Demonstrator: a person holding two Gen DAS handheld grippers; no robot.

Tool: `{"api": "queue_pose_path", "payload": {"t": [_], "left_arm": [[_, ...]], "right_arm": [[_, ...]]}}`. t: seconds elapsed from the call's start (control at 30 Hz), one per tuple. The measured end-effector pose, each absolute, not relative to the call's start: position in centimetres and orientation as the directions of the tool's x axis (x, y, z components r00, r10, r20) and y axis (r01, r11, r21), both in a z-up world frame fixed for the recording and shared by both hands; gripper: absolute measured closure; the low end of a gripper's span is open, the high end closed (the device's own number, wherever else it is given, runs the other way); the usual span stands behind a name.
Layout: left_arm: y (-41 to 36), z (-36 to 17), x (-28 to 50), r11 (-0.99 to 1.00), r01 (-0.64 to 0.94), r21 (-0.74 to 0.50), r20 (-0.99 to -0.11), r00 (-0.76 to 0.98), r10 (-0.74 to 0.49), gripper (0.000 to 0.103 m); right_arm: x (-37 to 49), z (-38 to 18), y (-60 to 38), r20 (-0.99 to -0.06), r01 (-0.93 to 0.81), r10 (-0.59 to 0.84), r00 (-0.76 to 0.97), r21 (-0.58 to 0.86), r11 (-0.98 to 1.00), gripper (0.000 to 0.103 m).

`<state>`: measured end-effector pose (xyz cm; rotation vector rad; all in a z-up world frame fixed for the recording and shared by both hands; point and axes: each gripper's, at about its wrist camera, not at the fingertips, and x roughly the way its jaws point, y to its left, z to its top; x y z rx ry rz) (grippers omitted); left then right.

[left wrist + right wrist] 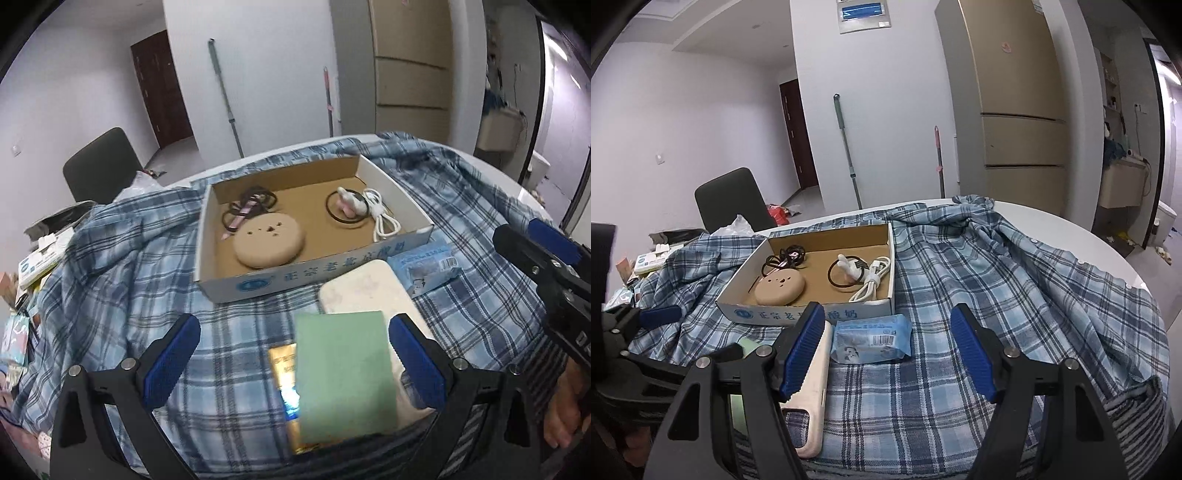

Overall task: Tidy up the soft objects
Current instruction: 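Move the left gripper to the green card and grasp it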

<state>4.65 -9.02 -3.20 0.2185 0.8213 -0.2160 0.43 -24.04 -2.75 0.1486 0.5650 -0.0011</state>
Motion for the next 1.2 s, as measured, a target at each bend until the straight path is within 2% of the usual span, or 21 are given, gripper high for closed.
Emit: {"api": "queue_pose_path", "payload": {"t": [0.1,0.33,0.57,0.73,0.8,1.2], "left_arm": [[-10.1,-4.3,5.7,0.951,0.278,0.134,-0.766,0.638,-0.079,0.0],[-11.0,-5.6,6.7,0.952,0.291,0.091,-0.808,0.581,-0.101,0.0],[-12.2,-7.1,7.0,0.942,0.312,0.125,-0.825,0.56,-0.076,0.001],[-11.9,-7.4,7.1,0.947,0.301,0.115,-0.829,0.554,-0.075,0.013],[-11.7,-7.4,7.1,0.948,0.299,0.105,-0.831,0.55,-0.082,0.03],[-7.9,-3.5,4.7,0.957,0.284,0.059,-0.795,0.593,-0.127,0.03]], "right_arm": [[0.6,-3.0,-24.6,-0.542,0.039,0.061,0.838,0.171,0.984,0.033],[0.9,-3.6,-25.9,-0.557,0.075,0.068,0.828,0.23,0.97,0.033],[0.8,-3.5,-25.6,-0.553,0.074,0.059,0.831,0.216,0.973,0.033],[0.7,-3.5,-25.4,-0.554,0.075,0.057,0.831,0.214,0.974,0.033],[0.8,-3.5,-25.5,-0.555,0.075,0.058,0.83,0.215,0.974,0.033],[1.1,-3.7,-25.4,-0.564,0.077,0.053,0.824,0.204,0.976,0.033]]}}
